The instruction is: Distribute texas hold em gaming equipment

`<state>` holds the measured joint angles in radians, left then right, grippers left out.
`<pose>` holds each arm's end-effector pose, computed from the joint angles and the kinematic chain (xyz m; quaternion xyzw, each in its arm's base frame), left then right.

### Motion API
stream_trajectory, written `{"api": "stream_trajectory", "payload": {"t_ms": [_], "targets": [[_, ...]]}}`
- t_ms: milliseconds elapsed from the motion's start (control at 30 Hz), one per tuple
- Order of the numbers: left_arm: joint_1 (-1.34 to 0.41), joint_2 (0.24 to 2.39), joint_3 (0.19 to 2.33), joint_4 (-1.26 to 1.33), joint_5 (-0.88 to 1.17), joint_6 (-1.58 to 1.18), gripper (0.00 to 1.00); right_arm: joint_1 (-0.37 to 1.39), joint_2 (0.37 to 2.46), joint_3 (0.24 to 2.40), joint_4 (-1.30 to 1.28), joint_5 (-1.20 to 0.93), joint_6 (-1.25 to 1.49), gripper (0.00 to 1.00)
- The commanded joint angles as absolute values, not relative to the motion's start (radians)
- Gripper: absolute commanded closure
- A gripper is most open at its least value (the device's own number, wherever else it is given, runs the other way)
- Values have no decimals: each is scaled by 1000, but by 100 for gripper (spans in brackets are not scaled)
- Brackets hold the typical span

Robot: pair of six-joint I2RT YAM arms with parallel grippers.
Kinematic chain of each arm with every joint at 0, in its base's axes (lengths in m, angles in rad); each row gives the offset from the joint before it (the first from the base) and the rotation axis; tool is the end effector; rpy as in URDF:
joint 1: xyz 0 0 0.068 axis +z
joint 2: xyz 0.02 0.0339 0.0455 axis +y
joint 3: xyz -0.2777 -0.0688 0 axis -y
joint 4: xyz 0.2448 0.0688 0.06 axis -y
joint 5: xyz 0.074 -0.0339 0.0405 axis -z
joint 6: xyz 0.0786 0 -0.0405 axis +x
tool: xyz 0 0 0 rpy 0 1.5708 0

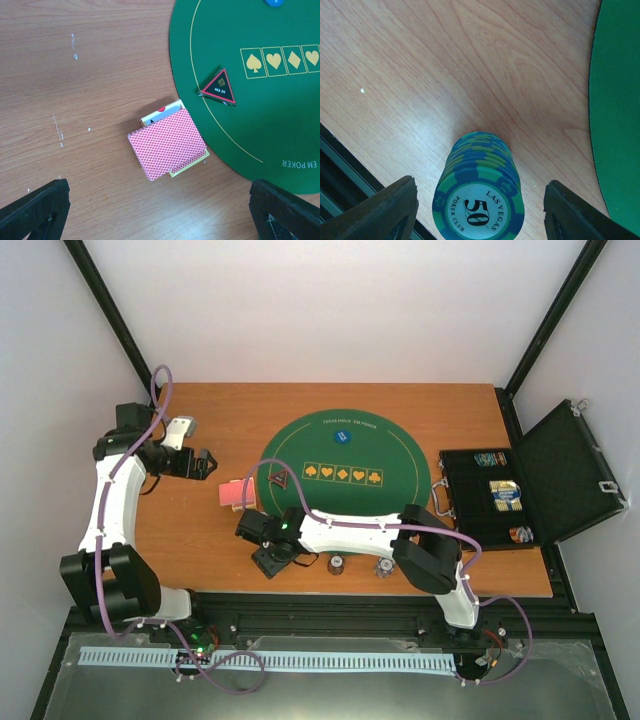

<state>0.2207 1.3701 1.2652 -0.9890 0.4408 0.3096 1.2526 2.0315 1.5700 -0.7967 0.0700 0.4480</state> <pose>0.2815 0.0288 0.2908 0.0937 0.9450 -0.1446 0.2781 0.1417 0.4126 0.1619 -0.3815 0.9105 0.0941 0.1286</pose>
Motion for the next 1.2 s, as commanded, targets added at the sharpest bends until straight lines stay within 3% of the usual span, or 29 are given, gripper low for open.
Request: {"api": "stream_trajectory", "payload": {"t_ms": [0, 100, 433, 633, 867, 1167], "targets": [[229, 1347, 1294, -970, 433, 289, 0, 1261, 2050, 1588, -797, 74, 459, 31], [229, 1341, 1293, -969, 434, 291, 0, 1261, 2052, 1585, -792, 73, 462, 32], [229, 1335, 1291, -963, 420, 297, 0, 1261, 2051, 1580, -785, 74, 471, 54], [229, 1338, 1311, -972, 420, 305, 0, 1261, 2058, 1590, -795, 79, 469, 46], [229, 1338, 1318, -977, 419, 310, 0, 1261, 2060, 1593, -799, 90, 469, 50], [229, 1338, 1336, -990, 422, 319, 0, 1261, 2059, 1608, -806, 103, 468, 69]]}}
